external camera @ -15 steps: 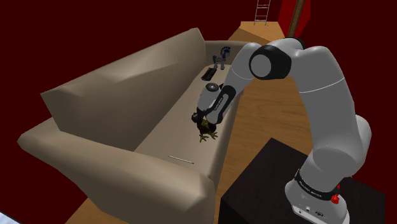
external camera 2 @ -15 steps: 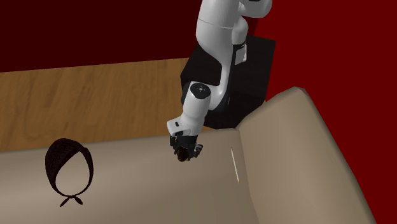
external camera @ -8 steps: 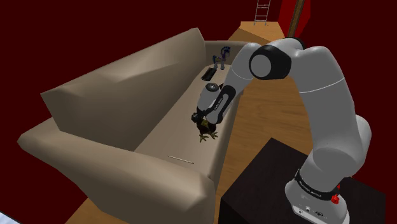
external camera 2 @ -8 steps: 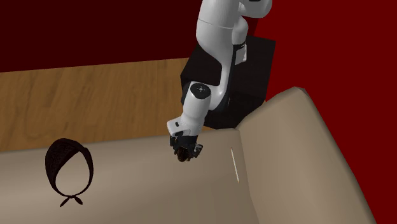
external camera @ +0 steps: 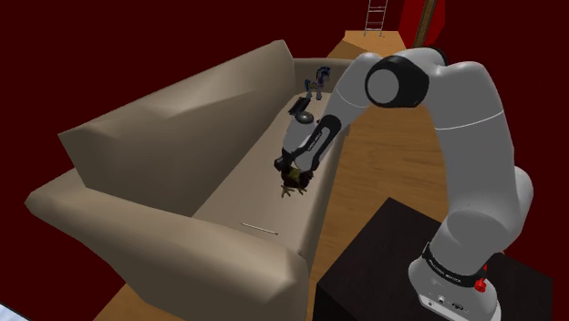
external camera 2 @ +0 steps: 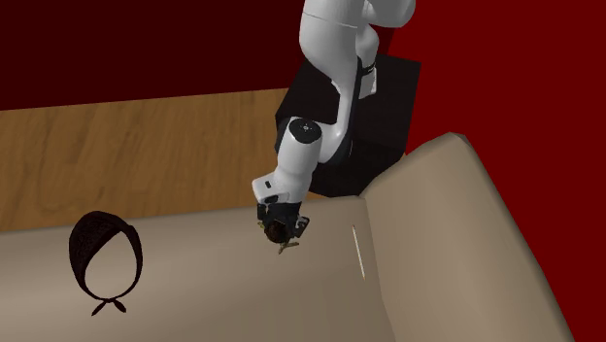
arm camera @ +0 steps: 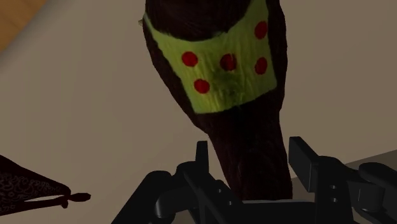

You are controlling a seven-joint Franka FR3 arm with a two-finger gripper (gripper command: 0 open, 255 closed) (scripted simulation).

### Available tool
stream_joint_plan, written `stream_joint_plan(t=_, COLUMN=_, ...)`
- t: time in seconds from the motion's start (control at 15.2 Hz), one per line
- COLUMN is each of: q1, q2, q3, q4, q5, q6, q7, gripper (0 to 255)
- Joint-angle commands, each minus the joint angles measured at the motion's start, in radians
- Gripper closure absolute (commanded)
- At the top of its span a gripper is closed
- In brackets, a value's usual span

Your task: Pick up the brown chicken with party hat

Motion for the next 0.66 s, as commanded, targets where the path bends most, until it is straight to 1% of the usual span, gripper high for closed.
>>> stream_joint_plan(t=0.0, q1=-0.006, q2=-0.031, q3=0.009, q4=-0.012, q5=0.002, q6=-0.018, q7=-0.005, gripper=255)
stream_joint_plan(t=0.46, q1=-0.038, q2=-0.113, q3=0.049, q4=-0.028, q5=0.020, q6=-0.086, q7=-0.032, gripper=255)
stream_joint_plan(t=0.59, q1=-0.039, q2=-0.115, q3=0.050, q4=-0.028, q5=0.021, q6=-0.088, q7=-0.033, gripper=255)
